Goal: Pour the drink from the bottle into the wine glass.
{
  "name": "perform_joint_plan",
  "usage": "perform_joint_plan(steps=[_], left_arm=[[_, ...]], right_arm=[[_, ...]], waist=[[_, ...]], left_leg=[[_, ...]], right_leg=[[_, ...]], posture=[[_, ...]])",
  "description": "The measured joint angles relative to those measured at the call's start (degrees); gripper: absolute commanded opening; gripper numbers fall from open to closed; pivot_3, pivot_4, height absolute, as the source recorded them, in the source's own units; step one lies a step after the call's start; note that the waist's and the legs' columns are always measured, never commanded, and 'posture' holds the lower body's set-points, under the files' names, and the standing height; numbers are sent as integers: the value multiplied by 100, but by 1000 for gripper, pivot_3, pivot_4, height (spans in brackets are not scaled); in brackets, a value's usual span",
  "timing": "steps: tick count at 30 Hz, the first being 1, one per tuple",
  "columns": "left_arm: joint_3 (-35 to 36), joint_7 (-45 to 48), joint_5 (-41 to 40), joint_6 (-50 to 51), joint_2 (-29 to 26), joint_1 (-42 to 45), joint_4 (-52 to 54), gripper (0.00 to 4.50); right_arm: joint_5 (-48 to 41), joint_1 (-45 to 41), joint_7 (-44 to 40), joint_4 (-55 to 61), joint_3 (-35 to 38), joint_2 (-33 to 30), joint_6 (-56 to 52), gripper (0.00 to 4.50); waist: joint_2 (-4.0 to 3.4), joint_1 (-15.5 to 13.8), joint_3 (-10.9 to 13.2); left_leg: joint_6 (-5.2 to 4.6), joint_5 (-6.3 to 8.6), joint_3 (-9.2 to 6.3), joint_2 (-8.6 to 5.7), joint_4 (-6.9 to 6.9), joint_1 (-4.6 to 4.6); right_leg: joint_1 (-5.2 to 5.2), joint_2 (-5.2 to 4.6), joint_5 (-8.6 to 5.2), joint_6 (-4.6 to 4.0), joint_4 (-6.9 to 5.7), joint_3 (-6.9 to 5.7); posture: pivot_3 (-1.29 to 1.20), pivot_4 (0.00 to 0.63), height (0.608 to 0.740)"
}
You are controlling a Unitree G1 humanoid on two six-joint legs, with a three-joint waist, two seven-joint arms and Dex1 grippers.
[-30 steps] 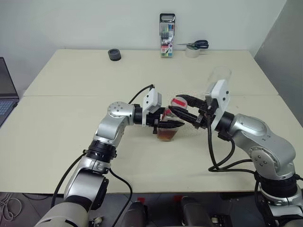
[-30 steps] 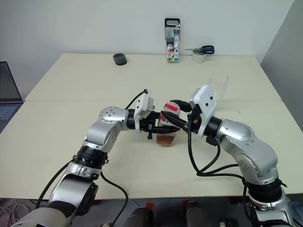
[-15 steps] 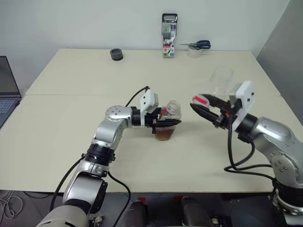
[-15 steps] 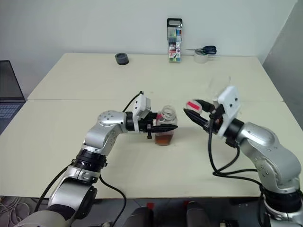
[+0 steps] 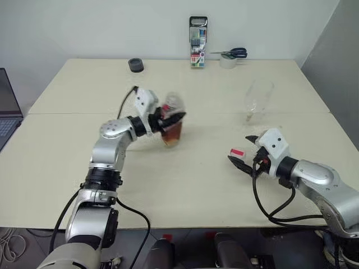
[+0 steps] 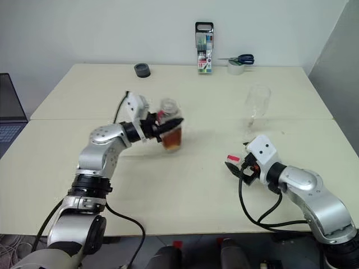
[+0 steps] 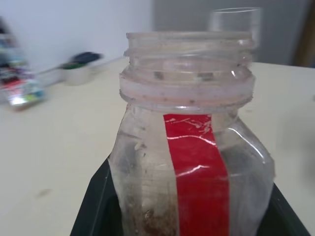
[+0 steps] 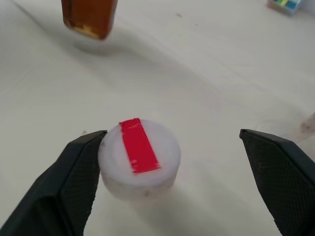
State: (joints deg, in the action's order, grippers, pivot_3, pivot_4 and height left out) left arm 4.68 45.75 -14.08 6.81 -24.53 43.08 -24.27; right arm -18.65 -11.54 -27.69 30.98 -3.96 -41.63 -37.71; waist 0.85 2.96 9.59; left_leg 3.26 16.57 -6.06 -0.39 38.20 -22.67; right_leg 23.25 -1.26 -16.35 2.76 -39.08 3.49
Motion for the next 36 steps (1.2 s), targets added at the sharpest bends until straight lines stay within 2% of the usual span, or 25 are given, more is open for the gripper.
perform_joint_plan(steps=[4,6,9,16,25,34,36], left_arm=[[276,-714,256,-382,-224,1,-368,1638],[424,-1047,331,-517,-319,-40,-528,1637],[645,-1351,362,-597,-462,-127,-639,1637],[1050,-1882,297,-617,-569,-197,-977,1637],[1309,-2141,97,-742,-397,-448,-1248,1637],[1327,-2260,3,-822,-153,-995,-1134,4454],[1291,-2259,5,-802,-86,-1127,-1128,4454]], right_arm=[[-19,50,-436,-28,-248,-166,-92,4500],[238,163,-618,-174,-626,-399,-72,4500],[207,140,-615,-364,-619,12,-32,4500],[-303,-767,-729,-297,-495,862,-58,4500],[-275,-1540,-745,-663,-1032,1599,-177,4500],[-210,-1640,-851,-721,-1103,1633,-176,4500],[-204,-1640,-854,-721,-1104,1633,-177,4500]], waist=[[0,-15,0],[4,-32,-2],[6,-35,-2],[7,-23,-2],[11,-23,-5],[10,-1,-14],[10,0,-14]], left_leg=[[2,-1,-3,-3,-2,-3],[2,-1,-3,-5,1,-5],[4,-2,-3,-3,3,-4],[19,-11,-10,-2,4,-4],[25,-14,-19,-3,4,-5],[25,-14,-17,-3,-2,4],[25,-14,-18,-3,-1,3]], right_leg=[[0,-4,0,0,2,-3],[0,-6,0,0,4,-4],[1,-5,0,0,-1,-4],[1,-3,0,0,-3,-11],[1,-10,1,-1,-4,-28],[0,-11,1,-1,-11,-24],[1,-11,1,-1,-11,-29]], posture=[[0,150,740],[0,150,740],[0,150,740],[0,150,740],[0,150,740],[0,150,740],[0,150,740]])
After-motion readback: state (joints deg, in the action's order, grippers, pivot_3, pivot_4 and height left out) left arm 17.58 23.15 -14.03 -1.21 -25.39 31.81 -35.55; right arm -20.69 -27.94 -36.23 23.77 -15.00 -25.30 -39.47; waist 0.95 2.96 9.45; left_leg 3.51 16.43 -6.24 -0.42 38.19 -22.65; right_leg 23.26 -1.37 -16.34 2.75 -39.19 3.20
